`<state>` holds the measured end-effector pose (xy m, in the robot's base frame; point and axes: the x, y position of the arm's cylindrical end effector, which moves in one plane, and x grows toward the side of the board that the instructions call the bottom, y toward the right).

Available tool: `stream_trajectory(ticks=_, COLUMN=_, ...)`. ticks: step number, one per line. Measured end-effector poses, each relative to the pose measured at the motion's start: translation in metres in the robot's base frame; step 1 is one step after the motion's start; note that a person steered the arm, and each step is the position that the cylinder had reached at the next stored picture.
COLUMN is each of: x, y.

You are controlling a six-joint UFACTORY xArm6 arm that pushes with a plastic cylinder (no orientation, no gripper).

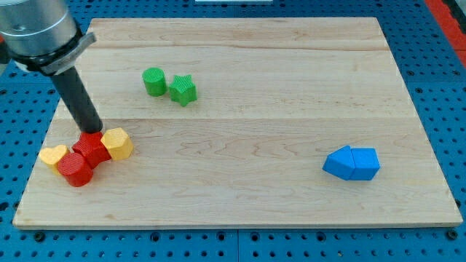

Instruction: Move red star slightly downwards

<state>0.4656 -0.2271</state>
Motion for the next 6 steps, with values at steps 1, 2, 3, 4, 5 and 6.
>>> stream_trajectory(ticks=1, x=0.003, y=-0.011)
stream_trajectory(ticks=2, x=0.013, y=-0.007)
stream_trajectory(ticks=3, x=0.018, y=-0.004)
stream_trajectory(ticks=4, x=0.015, y=-0.008)
stream_trajectory(ticks=5, x=-0.009, y=-0.010)
stream_trajectory(ticks=6, x=-0.026, y=-0.010)
